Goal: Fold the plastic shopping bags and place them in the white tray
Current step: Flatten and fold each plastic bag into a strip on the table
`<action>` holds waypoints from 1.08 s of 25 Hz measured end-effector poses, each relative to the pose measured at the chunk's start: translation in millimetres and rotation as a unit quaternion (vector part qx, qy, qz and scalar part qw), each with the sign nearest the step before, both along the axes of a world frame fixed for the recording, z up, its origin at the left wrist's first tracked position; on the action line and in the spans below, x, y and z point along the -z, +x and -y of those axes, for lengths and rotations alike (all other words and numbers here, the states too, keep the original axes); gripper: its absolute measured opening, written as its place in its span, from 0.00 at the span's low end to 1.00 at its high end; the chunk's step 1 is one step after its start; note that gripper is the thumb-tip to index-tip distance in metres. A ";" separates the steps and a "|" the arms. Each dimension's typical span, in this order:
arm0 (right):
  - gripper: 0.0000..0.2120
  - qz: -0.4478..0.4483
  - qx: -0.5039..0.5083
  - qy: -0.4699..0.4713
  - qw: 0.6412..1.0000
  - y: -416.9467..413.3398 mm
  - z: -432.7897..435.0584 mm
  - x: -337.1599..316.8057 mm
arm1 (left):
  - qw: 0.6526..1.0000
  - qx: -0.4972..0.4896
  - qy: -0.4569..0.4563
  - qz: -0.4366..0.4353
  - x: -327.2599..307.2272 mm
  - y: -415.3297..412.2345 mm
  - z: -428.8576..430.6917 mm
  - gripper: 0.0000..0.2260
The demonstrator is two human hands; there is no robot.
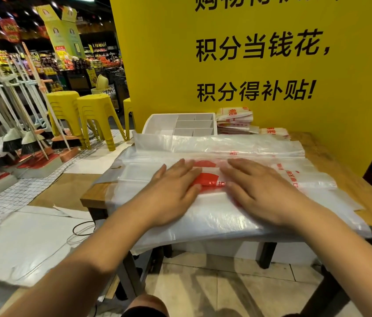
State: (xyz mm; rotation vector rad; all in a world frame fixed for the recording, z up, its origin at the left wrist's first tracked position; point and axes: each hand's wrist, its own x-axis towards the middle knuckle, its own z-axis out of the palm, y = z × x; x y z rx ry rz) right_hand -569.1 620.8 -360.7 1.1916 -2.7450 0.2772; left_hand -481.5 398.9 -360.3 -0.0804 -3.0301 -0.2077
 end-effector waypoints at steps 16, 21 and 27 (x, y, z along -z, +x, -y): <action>0.43 0.150 0.108 0.020 0.983 -13.9 -58.9 11.2 | 0.992 -0.108 -0.028 0.052 21.0 13.5 24.2 0.32; 0.34 0.124 0.168 0.029 0.978 -6.5 -59.9 15.2 | 0.996 -0.067 -0.009 0.053 19.0 3.4 31.1 0.34; 0.40 0.075 0.210 0.002 0.975 17.4 -66.9 7.7 | 0.998 -0.002 0.029 -0.050 18.5 1.1 44.0 0.31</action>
